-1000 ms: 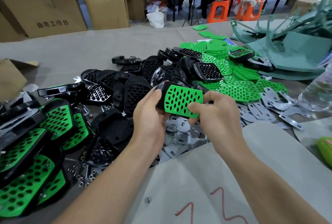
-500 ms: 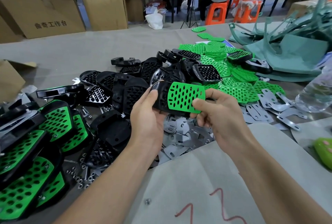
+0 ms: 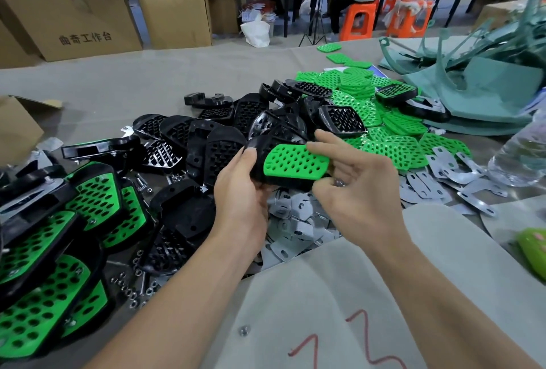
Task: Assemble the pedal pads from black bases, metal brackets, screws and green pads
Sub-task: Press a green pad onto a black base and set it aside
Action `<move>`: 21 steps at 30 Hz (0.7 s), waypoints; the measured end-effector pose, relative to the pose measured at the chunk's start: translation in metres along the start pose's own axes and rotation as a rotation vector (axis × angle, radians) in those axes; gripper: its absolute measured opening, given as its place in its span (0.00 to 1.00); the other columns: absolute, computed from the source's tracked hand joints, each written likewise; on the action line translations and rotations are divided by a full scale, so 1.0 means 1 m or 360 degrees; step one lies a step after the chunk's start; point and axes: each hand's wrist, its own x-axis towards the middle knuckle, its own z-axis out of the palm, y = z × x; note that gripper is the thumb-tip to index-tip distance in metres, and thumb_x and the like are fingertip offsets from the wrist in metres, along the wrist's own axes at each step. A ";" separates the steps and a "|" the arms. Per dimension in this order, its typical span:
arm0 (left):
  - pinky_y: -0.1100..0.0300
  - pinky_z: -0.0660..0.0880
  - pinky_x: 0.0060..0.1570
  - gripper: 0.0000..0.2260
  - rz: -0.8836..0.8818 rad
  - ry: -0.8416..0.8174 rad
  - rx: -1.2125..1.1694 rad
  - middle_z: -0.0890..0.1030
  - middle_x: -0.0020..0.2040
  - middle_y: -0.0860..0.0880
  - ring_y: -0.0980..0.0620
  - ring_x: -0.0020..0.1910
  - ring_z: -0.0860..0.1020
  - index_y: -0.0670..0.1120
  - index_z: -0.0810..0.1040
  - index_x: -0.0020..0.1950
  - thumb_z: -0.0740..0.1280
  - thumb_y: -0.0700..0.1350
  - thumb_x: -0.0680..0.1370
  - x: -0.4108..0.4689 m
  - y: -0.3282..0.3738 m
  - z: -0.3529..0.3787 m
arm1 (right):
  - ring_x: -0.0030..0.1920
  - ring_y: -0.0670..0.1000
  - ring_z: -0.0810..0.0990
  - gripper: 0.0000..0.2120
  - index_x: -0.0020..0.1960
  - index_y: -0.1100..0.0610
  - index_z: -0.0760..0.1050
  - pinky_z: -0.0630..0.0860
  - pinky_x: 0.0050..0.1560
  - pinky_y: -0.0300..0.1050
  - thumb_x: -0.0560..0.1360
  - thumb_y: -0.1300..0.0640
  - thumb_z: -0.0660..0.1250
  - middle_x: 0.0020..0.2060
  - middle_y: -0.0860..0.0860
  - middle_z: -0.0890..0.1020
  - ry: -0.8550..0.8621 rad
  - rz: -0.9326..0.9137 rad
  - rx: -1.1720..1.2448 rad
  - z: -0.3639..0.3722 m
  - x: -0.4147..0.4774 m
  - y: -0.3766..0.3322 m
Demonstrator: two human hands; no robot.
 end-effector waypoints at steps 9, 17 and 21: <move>0.54 0.83 0.45 0.12 0.0016 -0.0048 0.0028 0.85 0.48 0.45 0.47 0.47 0.84 0.40 0.83 0.53 0.60 0.42 0.85 -0.002 0.001 0.004 | 0.51 0.38 0.85 0.17 0.49 0.49 0.86 0.83 0.52 0.38 0.68 0.69 0.77 0.51 0.39 0.86 0.0132 0.0154 0.0073 0.001 0.001 -0.001; 0.58 0.81 0.47 0.13 0.0038 -0.0132 0.0078 0.86 0.54 0.43 0.48 0.52 0.85 0.42 0.83 0.61 0.60 0.41 0.85 -0.008 0.002 0.008 | 0.30 0.59 0.82 0.15 0.50 0.42 0.85 0.81 0.30 0.56 0.67 0.56 0.81 0.32 0.58 0.83 0.0247 0.0258 -0.0009 0.004 0.003 0.003; 0.58 0.81 0.47 0.13 0.0044 -0.0152 0.0144 0.86 0.54 0.43 0.49 0.51 0.84 0.42 0.84 0.61 0.60 0.40 0.85 -0.011 0.001 0.010 | 0.35 0.61 0.84 0.13 0.46 0.41 0.85 0.81 0.33 0.60 0.66 0.54 0.81 0.34 0.59 0.84 0.0327 0.0303 -0.0131 0.008 0.002 0.002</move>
